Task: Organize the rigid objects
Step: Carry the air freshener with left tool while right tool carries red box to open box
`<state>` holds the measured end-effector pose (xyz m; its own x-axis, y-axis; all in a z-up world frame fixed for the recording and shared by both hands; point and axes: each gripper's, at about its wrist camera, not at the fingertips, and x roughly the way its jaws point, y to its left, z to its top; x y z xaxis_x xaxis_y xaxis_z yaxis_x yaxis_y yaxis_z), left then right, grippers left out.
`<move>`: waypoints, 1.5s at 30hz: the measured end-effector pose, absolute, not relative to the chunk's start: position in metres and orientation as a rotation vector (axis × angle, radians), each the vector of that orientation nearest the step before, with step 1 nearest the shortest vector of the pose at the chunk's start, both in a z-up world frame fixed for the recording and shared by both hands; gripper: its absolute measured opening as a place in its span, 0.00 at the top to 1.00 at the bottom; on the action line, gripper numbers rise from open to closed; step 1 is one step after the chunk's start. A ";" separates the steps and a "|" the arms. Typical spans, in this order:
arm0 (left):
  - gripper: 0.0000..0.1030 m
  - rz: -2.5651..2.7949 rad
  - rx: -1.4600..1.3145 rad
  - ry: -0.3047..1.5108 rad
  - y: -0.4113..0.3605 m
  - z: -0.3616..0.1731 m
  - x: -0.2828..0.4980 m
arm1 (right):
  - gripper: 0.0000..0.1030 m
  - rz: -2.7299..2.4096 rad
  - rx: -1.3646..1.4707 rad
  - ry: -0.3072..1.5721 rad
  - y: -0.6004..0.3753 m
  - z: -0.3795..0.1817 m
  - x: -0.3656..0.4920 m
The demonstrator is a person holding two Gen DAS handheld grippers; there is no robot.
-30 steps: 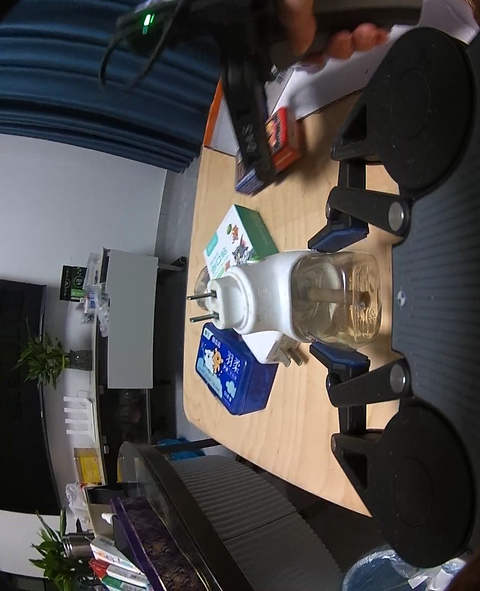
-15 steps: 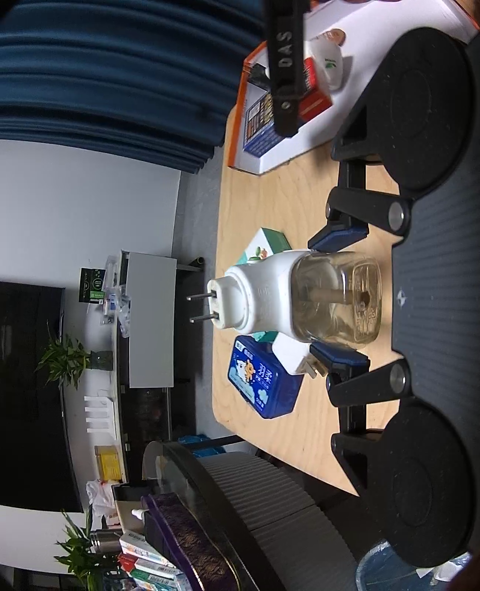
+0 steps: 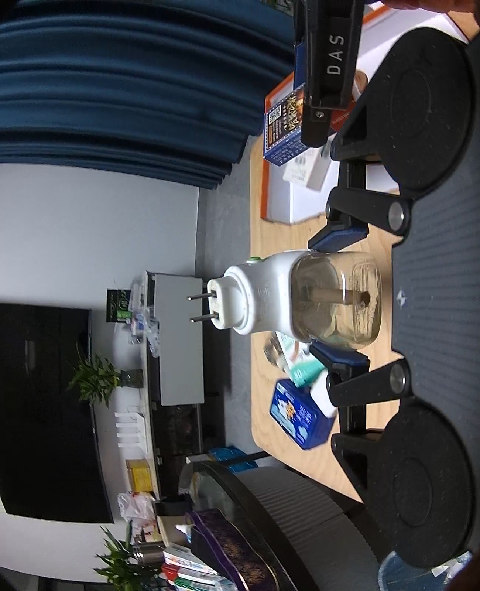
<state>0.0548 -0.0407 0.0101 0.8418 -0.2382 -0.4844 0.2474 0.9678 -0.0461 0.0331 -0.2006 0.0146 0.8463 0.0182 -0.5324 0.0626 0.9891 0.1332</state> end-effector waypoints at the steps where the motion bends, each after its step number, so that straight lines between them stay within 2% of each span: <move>1: 0.48 -0.263 0.018 0.507 -0.044 0.011 0.054 | 0.31 -0.029 0.153 0.559 -0.205 0.016 0.029; 30: 0.48 -0.442 0.069 0.507 -0.134 0.013 0.032 | 0.31 -0.251 0.232 0.482 -0.304 0.017 -0.038; 45: 0.48 -0.447 0.087 0.539 -0.146 0.008 0.020 | 0.31 -0.250 0.242 0.485 -0.312 0.016 -0.046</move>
